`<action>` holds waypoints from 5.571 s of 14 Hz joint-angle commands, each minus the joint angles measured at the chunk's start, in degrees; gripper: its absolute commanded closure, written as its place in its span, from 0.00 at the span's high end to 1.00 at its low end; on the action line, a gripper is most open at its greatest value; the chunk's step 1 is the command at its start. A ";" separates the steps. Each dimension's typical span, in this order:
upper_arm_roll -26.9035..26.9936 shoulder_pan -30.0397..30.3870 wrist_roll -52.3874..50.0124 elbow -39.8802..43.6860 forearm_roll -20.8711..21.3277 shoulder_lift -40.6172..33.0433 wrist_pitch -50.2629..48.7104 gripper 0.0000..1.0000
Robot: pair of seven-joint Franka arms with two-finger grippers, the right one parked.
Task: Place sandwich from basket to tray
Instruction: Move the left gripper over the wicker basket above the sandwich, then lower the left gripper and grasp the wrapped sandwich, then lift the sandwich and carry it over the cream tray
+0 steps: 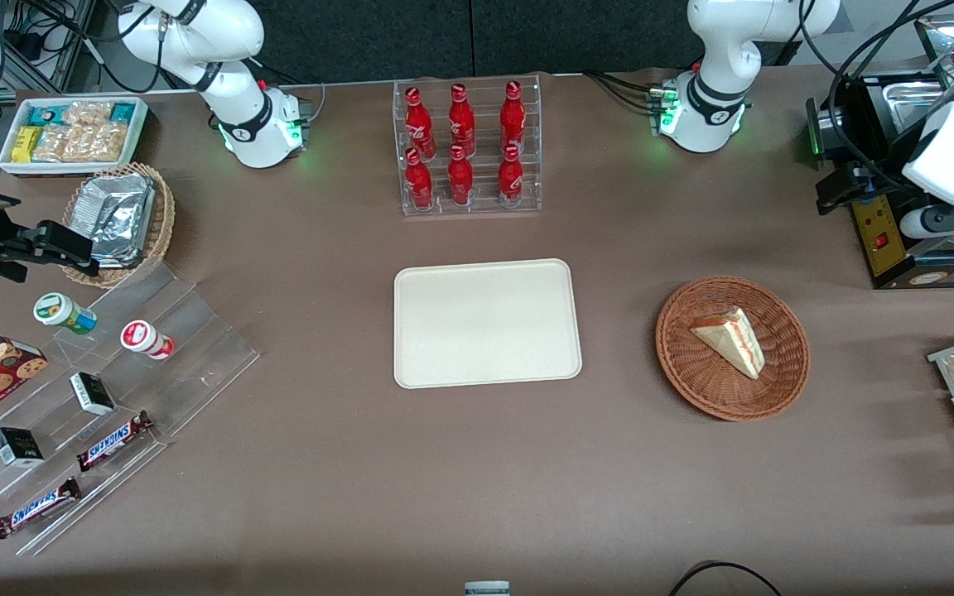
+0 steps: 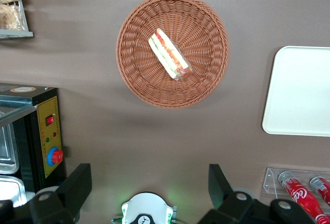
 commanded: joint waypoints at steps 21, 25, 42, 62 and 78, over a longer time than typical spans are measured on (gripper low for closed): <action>0.34 -1.47 -22.30 -30.04 0.50 1.30 34.76 1.00; 0.26 -1.47 -29.77 -32.76 0.50 4.46 44.86 1.00; 0.26 -1.47 -42.26 -34.00 0.15 15.80 58.34 1.00; -6.32 -1.47 -45.27 -14.94 -0.03 21.17 31.64 0.00; -36.05 -7.76 -38.92 2.46 13.31 37.51 34.43 0.00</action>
